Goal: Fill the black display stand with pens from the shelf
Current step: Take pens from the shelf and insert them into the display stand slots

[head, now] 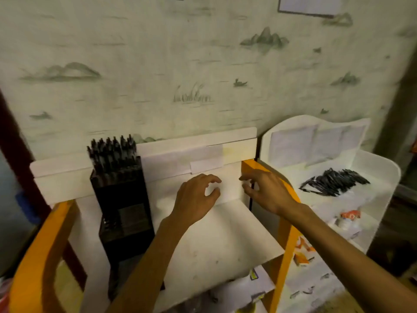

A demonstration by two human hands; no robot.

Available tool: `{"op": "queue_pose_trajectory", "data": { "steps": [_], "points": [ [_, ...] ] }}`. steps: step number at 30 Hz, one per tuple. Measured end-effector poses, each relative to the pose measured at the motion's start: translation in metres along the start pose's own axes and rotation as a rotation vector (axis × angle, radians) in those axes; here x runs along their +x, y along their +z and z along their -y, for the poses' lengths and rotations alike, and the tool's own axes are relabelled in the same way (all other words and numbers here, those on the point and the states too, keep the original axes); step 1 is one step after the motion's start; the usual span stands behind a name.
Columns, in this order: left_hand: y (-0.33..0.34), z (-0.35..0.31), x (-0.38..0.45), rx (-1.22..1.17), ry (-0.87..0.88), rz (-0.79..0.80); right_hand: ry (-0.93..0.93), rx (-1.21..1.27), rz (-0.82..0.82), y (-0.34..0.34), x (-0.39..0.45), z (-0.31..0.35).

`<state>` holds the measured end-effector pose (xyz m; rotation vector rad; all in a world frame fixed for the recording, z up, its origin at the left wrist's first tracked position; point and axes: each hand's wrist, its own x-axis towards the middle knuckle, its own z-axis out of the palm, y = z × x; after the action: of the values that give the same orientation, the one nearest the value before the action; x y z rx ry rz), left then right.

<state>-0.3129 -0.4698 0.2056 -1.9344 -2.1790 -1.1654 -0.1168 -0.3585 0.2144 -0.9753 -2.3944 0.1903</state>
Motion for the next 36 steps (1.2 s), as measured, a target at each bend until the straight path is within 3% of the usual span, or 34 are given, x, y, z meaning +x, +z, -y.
{"op": "queue_pose_trajectory", "data": {
  "steps": [10,18,29,36],
  "points": [
    [0.149,-0.146,0.014,-0.03,0.041,0.092,0.08,-0.088,0.056,-0.068,-0.092,-0.19],
    [0.254,-0.228,0.045,-0.008,0.061,0.178,0.186,-0.089,0.076,-0.097,-0.122,-0.302],
    [0.385,-0.234,0.131,0.058,0.027,0.2,0.214,-0.082,0.109,-0.066,-0.079,-0.449],
    [0.456,-0.206,0.195,0.103,-0.102,0.161,0.177,-0.075,0.204,-0.039,-0.016,-0.535]
  ]
}}
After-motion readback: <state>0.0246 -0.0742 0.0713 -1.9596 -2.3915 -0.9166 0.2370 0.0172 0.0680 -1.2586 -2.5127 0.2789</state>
